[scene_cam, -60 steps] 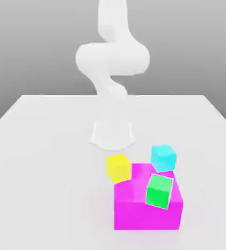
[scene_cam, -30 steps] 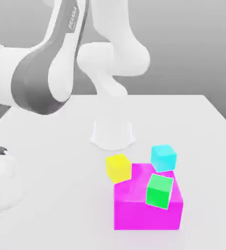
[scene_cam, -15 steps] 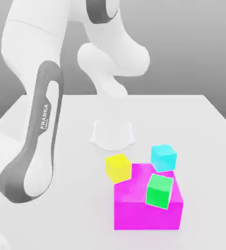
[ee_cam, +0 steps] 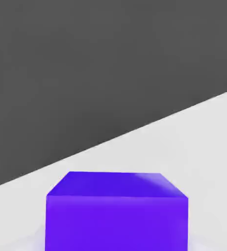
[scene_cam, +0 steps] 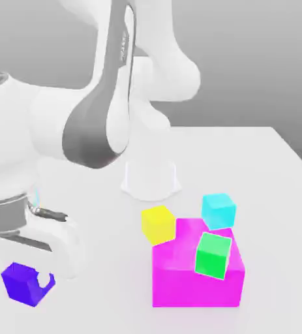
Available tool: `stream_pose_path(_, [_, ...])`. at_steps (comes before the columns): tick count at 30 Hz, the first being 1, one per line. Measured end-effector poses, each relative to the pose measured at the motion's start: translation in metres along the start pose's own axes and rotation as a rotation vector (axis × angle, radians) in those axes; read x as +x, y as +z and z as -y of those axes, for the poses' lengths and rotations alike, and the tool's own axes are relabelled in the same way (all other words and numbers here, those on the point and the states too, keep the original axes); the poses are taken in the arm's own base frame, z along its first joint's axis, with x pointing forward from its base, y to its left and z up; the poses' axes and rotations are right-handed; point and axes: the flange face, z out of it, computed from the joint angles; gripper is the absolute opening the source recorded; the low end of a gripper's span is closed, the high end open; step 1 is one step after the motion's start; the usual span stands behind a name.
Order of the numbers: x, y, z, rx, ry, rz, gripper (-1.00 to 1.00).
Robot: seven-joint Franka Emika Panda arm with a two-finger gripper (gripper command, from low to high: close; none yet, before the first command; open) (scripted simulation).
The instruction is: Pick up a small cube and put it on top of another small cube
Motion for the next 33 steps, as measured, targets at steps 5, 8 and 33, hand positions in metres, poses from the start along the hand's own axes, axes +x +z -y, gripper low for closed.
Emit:
stream_pose_path(5, [-0.072,-0.027,0.000,-0.001,-0.135,0.007,-1.00])
stream_pose_path(8, [-0.106,-0.039,-0.012,-0.005,-0.196,0.005,-1.00])
stream_pose_path(33, [-0.217,-0.009,-0.066,-0.039,-0.437,-0.032,1.00])
